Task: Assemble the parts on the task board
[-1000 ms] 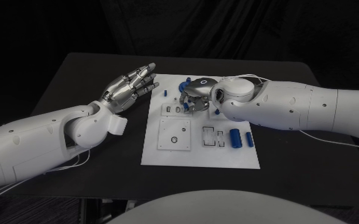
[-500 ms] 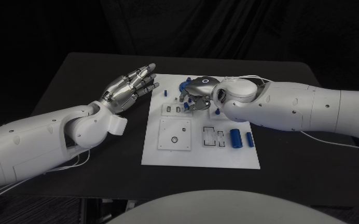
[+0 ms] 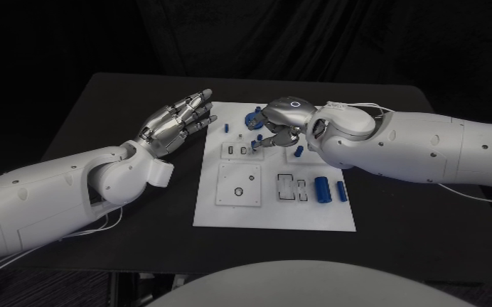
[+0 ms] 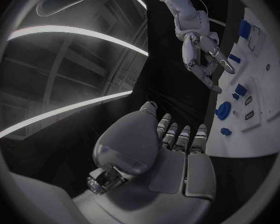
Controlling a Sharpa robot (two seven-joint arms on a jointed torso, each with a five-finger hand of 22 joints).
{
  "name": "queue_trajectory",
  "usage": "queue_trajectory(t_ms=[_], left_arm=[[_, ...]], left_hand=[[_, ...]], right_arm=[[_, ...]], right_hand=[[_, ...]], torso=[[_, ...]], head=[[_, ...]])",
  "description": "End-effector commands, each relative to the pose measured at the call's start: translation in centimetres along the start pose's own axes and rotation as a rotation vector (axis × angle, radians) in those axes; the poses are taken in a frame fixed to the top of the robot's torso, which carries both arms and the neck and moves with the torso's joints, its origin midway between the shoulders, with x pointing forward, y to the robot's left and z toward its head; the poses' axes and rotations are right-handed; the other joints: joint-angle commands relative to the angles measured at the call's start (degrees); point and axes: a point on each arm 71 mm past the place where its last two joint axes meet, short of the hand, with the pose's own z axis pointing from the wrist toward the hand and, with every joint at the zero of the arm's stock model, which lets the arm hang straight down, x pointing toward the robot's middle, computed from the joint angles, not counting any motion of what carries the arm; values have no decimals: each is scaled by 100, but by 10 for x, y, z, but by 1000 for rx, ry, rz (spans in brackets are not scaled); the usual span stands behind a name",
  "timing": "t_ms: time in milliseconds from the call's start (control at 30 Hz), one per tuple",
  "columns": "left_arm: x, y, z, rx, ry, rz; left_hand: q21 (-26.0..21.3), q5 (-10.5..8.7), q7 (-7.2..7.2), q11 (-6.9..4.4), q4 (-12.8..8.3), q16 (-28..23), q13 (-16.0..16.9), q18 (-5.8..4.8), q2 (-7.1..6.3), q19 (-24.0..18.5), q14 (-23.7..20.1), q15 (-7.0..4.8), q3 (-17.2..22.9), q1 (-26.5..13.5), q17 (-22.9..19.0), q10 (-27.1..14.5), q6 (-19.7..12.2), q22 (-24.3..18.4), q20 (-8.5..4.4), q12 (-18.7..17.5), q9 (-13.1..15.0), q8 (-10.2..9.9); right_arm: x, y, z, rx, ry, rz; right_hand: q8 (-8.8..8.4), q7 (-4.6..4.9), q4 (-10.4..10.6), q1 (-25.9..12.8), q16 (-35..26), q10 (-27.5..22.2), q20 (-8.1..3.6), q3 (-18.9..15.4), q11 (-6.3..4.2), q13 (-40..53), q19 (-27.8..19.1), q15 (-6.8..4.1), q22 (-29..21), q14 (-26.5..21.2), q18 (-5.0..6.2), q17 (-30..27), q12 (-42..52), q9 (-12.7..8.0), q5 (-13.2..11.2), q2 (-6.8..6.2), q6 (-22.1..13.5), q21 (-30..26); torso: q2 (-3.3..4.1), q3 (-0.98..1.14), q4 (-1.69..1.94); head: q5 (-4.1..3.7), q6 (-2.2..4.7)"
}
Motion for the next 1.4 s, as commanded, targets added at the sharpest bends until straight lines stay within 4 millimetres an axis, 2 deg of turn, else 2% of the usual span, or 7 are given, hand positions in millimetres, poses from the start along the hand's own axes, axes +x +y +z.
queue_trajectory(t_ms=[33,467,700,900,1133,1233,1400], left_arm=[[1,0,0,12,1,-2],[-11,-13,-3,28,-69,174],[-26,-30,8,-11,-108,369],[-37,-33,19,-48,-116,571],[-30,-27,39,-93,-40,949],[-21,-21,49,-139,-19,1113],[-4,-13,63,-184,5,1302]], left_hand=[[6,33,38,-3,-1,10,-1,97,4,-1,-16,-1,30,53,0,-24,-18,1,9,-15,5,20],[418,81,231,545,19,811,136,101,-87,669,663,144,427,265,167,566,270,180,156,874,30,108],[1545,105,373,1067,111,2634,503,-51,-263,2566,2194,337,741,300,499,1745,580,624,153,2671,57,137],[2413,-126,602,1057,161,4375,1252,-103,-400,3476,2957,297,1120,280,1265,2464,1114,1040,66,4043,86,225],[4327,-730,702,463,137,7081,3150,18,-756,4224,3542,-310,2099,349,2931,3021,2142,2306,-316,5971,134,366],[5478,-1153,686,362,-51,8536,7086,58,-1038,4538,6826,-451,2313,502,6634,6827,2758,3106,-477,7896,228,568],[7325,-1794,555,241,81,8803,8866,-263,-1245,5928,8785,-535,2149,193,8854,8682,3141,5606,-528,8407,343,763]], right_arm=[[-6,2,-9,-10,-51,55],[-29,-30,-47,93,-75,132],[-37,-49,-62,175,-60,218],[-38,-56,-69,206,-56,240],[-38,-65,-75,244,-45,257],[-37,-68,-77,270,-37,262],[-36,-73,-79,306,-27,266]], right_hand=[[8,15,103,-99,10,32,-13,-39,3,485,36,13,885,37,-21,415,16,-12,-44,-38,-46,6],[66,58,431,-998,102,212,23,-142,36,585,116,47,922,99,-47,494,162,-26,592,560,215,151],[68,79,410,-914,139,268,28,-88,47,622,130,54,930,119,-52,527,211,-35,745,603,254,186],[62,86,421,-773,277,506,19,-27,40,748,254,41,984,223,-91,647,384,-50,855,606,270,406],[39,82,421,-740,275,505,14,5,36,738,255,37,980,228,-87,643,378,-66,888,641,229,399],[38,81,406,-639,298,525,8,65,31,744,277,29,987,248,-93,664,388,-76,991,660,227,437],[45,84,406,-561,331,516,1,112,28,728,302,24,996,274,-100,693,374,-83,1108,659,245,478]], torso=[[-18,3,-8],[-40,-5,-33],[-95,3,-73],[-171,38,-93],[-286,82,-162],[-331,118,-207],[-384,162,-246]], head=[[16,0],[42,0],[102,16],[101,42],[123,0],[149,0],[208,0]])
